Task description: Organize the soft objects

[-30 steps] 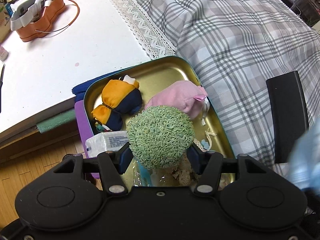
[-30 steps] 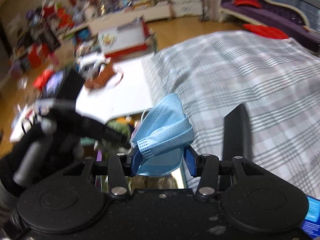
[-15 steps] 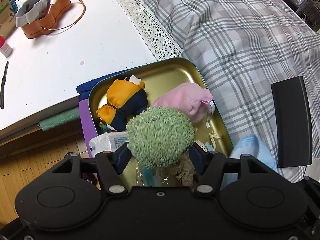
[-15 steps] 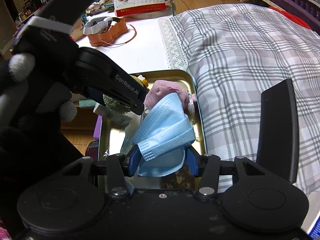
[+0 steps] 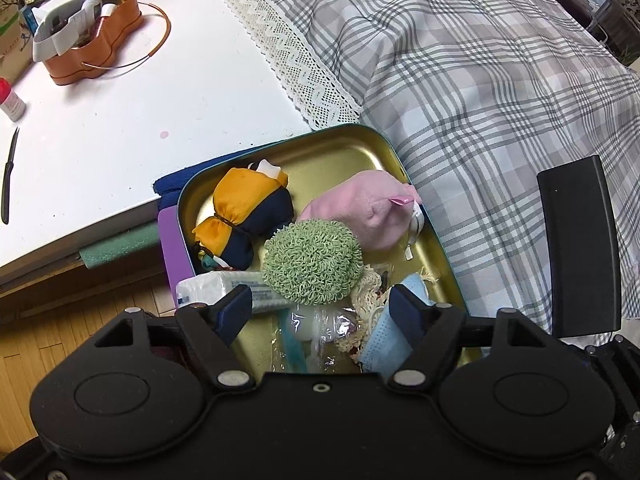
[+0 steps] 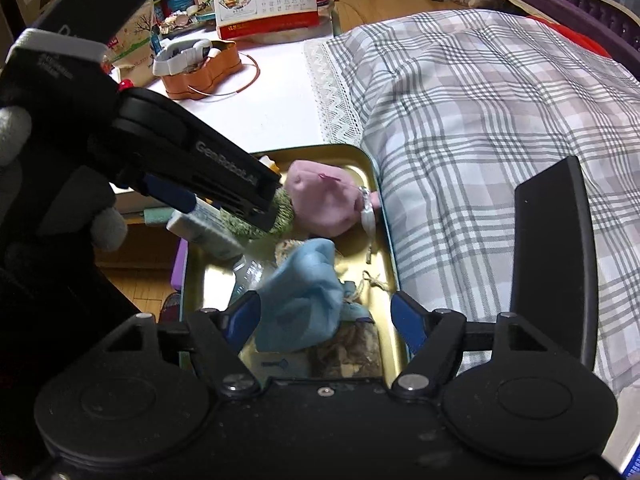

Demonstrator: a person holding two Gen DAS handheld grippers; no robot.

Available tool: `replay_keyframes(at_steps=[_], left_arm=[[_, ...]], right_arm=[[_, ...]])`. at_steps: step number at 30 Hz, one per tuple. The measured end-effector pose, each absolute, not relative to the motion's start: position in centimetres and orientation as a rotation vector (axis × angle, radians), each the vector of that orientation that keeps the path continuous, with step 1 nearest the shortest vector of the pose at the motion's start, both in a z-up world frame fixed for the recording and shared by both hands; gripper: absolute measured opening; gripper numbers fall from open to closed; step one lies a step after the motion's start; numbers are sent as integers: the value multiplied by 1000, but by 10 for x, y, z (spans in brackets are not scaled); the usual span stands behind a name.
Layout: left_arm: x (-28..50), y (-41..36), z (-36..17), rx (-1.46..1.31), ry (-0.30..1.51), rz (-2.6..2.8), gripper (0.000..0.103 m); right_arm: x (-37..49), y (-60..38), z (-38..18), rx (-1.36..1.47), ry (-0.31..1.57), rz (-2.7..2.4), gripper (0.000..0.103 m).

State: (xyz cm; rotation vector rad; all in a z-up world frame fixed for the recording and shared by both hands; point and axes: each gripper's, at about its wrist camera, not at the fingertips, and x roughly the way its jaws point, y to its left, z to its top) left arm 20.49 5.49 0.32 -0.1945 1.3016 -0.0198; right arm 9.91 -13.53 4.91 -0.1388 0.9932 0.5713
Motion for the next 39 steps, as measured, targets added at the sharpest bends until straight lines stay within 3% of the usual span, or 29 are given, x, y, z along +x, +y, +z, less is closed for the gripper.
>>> replay_keyframes(at_steps=[14, 21, 39], left_arm=[[188, 41, 9, -62, 1218, 4, 73], [167, 30, 16, -24, 1144, 21, 78], [95, 1, 27, -39, 1098, 15, 86]], right_arm=[[75, -170, 45, -51, 992, 469, 74], [63, -195, 46, 46, 986, 368, 76], [17, -207, 51, -32, 924, 243, 81]])
